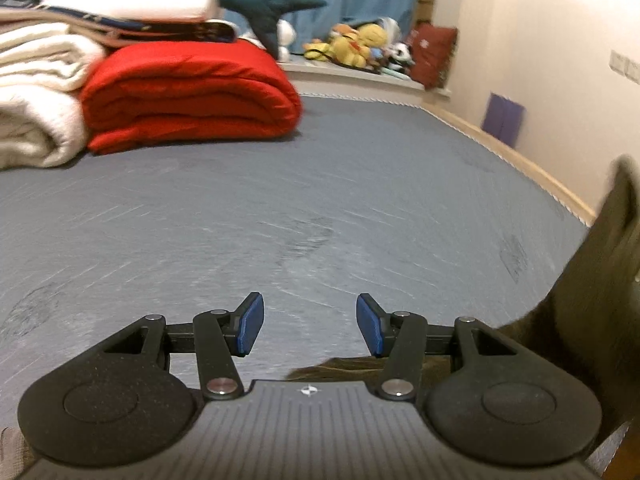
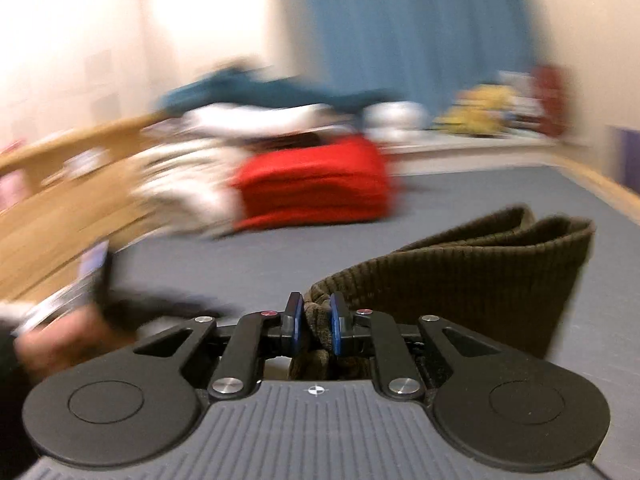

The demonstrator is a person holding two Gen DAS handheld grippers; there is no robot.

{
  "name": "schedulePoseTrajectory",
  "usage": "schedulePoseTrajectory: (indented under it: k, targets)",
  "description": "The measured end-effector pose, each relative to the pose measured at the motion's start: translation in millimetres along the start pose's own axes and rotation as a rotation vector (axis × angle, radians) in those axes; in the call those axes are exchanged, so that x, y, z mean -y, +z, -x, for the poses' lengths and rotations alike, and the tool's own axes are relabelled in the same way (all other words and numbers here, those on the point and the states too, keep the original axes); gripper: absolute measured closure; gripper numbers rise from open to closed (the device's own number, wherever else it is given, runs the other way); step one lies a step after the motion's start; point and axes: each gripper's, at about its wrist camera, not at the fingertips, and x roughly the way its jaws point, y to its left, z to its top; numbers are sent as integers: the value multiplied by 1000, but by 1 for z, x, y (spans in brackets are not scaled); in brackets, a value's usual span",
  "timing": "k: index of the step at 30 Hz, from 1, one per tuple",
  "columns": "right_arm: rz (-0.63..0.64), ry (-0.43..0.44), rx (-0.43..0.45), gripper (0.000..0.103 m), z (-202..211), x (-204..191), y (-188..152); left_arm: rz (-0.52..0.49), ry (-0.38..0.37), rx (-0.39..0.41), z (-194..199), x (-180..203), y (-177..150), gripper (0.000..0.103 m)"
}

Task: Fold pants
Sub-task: 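Fold the held edge over with the right gripper while the left gripper grasps the fold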

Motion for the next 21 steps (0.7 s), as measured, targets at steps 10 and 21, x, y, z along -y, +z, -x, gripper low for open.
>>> schedulePoseTrajectory:
  k: [10,21]
  targets:
    - [28,177,-281,62,-93,-42,-8,44,28,-67,10,-57,-13,46]
    - [-378,-377,-333,28,-76,148,-44,98,-156,-372,-38,-52,-53,31]
